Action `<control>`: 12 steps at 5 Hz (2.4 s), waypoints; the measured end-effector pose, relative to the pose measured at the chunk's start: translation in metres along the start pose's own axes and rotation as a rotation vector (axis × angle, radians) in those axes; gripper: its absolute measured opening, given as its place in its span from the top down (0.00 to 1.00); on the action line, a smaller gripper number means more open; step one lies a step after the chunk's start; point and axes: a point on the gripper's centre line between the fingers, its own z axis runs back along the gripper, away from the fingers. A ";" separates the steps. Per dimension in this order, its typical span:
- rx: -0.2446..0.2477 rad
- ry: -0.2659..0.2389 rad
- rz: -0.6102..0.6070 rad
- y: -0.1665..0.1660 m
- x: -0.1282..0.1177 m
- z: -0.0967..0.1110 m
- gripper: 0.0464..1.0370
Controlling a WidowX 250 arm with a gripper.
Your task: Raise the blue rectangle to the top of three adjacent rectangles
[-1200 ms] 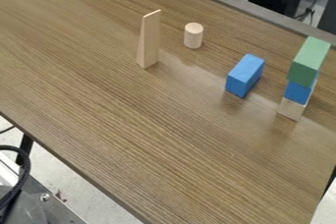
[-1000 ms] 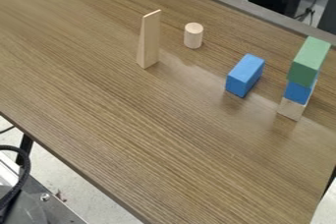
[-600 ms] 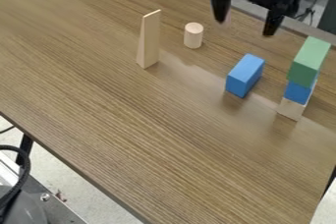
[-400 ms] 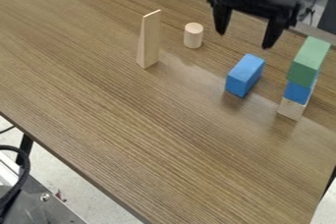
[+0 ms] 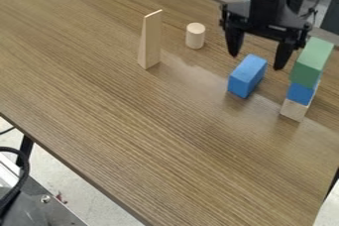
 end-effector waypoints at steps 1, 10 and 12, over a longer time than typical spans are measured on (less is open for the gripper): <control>0.029 0.030 -0.050 0.005 0.005 -0.011 0.04; 0.024 0.107 -0.080 0.004 0.012 -0.066 0.36; 0.032 0.109 0.077 0.008 0.012 -0.042 0.45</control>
